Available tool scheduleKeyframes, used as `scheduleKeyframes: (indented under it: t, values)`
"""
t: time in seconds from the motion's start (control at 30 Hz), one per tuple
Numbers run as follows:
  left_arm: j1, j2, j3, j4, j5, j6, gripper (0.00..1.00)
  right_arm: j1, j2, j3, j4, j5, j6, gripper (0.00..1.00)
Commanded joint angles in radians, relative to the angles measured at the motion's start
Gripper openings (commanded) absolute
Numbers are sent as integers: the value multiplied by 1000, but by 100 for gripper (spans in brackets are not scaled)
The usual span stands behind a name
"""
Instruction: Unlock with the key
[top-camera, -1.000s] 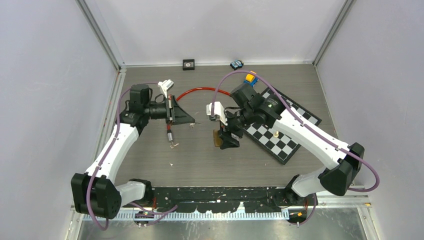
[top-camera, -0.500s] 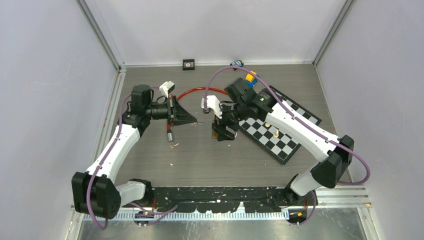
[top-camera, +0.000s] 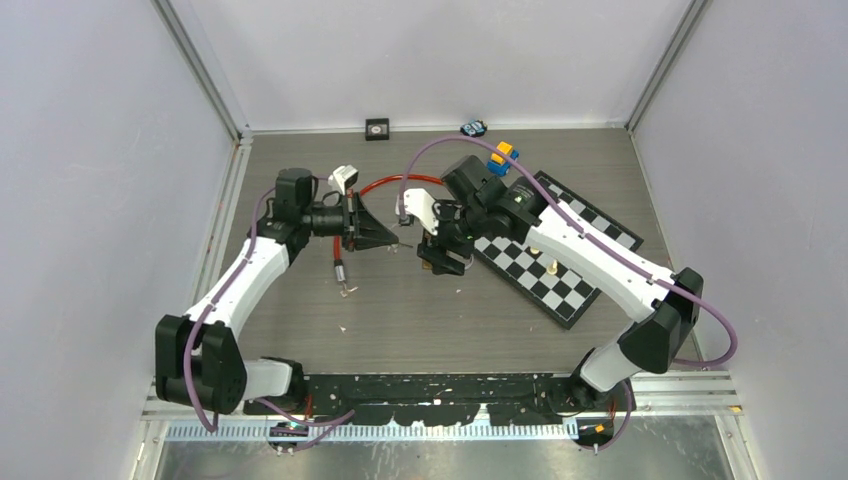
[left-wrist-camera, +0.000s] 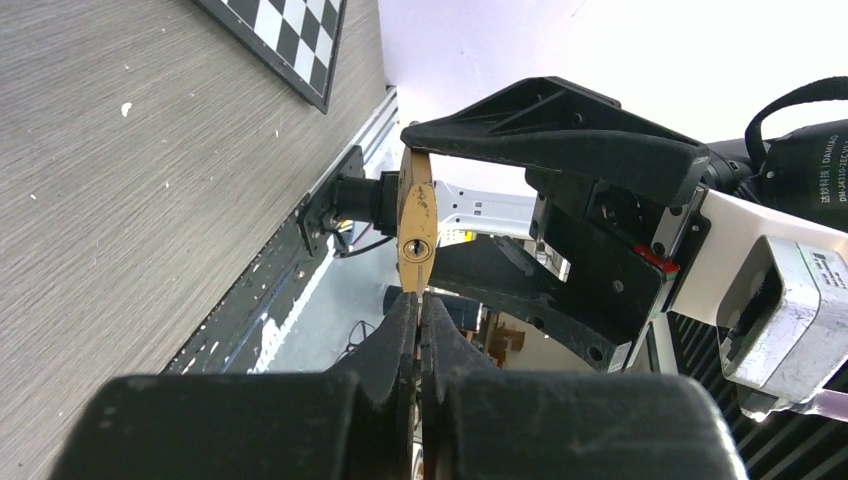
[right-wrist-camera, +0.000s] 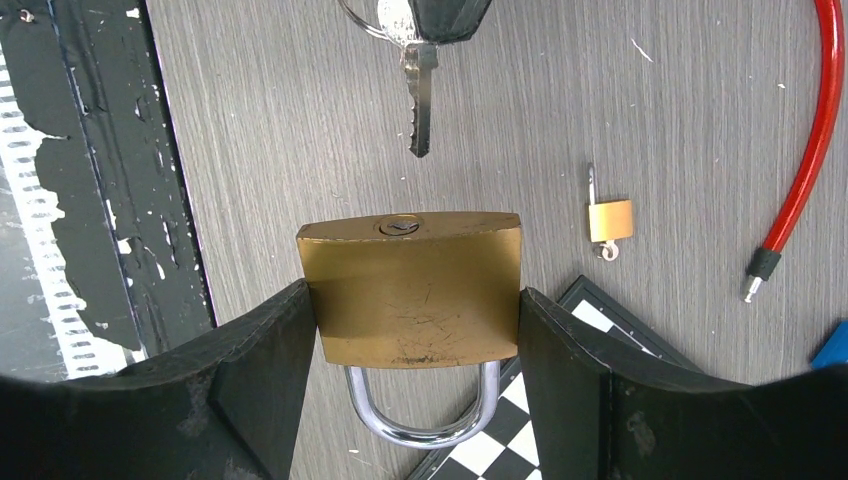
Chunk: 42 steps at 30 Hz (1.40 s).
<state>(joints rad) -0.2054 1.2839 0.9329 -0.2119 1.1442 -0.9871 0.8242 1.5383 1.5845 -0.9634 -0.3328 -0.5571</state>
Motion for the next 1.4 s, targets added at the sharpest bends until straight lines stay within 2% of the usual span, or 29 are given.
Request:
scheduleKeyframes:
  t: [0.0, 0.57, 1.37]
  values:
    - [-12, -9, 56, 42, 8, 34, 0, 12, -18, 54, 75, 1, 14, 1]
    - [-68, -12, 63, 28, -30, 142, 0, 12, -5, 85, 63, -23, 26, 1]
    - [-82, -6, 64, 28, -42, 201, 0, 11, 2, 106, 47, -72, 38, 1]
